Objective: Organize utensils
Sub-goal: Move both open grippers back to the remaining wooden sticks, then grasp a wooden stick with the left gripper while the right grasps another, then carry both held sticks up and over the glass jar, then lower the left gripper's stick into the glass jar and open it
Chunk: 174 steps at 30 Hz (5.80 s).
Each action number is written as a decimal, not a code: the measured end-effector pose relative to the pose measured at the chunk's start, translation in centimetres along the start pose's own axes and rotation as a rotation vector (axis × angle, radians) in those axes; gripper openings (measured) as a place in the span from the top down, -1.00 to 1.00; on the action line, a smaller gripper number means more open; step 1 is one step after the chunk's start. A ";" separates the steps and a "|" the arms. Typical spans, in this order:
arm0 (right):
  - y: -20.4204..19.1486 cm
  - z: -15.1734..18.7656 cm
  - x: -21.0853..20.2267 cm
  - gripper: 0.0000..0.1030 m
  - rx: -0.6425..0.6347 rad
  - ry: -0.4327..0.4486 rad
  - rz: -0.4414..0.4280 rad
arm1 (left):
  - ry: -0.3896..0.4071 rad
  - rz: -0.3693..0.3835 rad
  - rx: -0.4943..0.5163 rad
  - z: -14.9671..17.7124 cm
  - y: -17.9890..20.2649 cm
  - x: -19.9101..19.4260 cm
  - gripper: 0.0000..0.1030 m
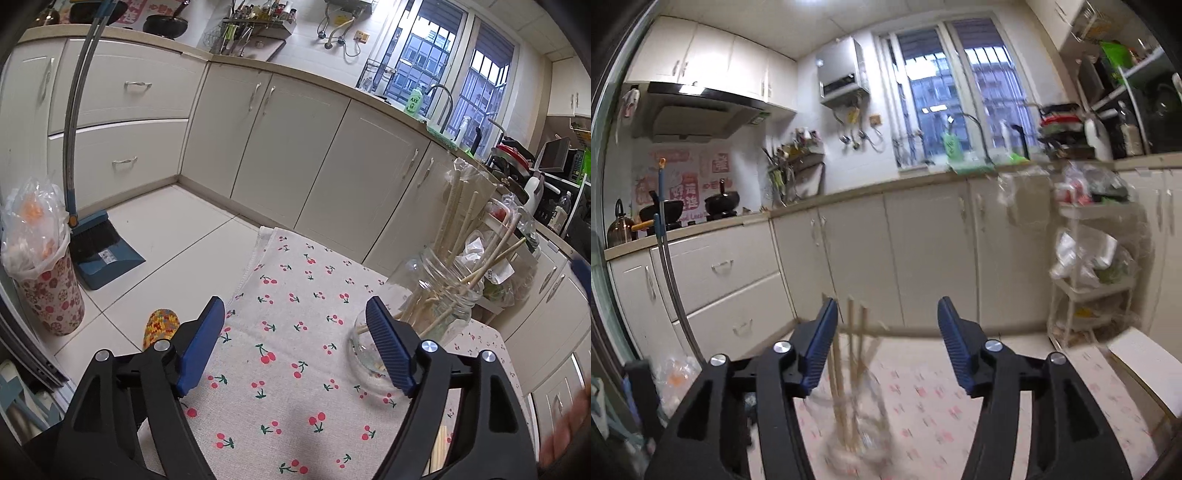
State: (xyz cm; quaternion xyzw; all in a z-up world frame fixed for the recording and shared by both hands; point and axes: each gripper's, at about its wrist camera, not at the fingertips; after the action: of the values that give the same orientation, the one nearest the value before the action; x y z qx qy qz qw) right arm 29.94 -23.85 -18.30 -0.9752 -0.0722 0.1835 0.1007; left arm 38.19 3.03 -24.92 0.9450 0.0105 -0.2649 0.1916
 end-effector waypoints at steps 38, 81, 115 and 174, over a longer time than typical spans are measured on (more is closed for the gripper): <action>6.0 10.6 -3.3 -0.27 0.130 -0.525 0.048 | -0.469 0.006 0.550 7.9 12.9 2.6 -0.11; 2.7 11.7 2.3 0.53 -0.137 -0.713 0.011 | -0.458 0.034 0.556 7.3 10.7 1.7 0.15; 9.3 9.5 0.2 0.88 0.406 -0.574 -0.201 | -0.286 0.279 0.369 -1.2 9.8 -2.1 0.91; 0.2 -6.4 4.8 0.88 0.299 0.138 -0.297 | 0.093 0.141 0.256 -5.0 6.5 -1.5 0.11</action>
State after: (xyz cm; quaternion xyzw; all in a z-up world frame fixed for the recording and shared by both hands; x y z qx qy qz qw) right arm 36.81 -24.31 -14.18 -0.9383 -0.1799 0.1082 0.2747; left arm 40.21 -0.99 -17.91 0.9713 -0.0808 -0.2060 0.0868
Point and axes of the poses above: each gripper's, at about its wrist camera, not at the fingertips, and x roughly the way its jaws point, y to its right, z to its underside
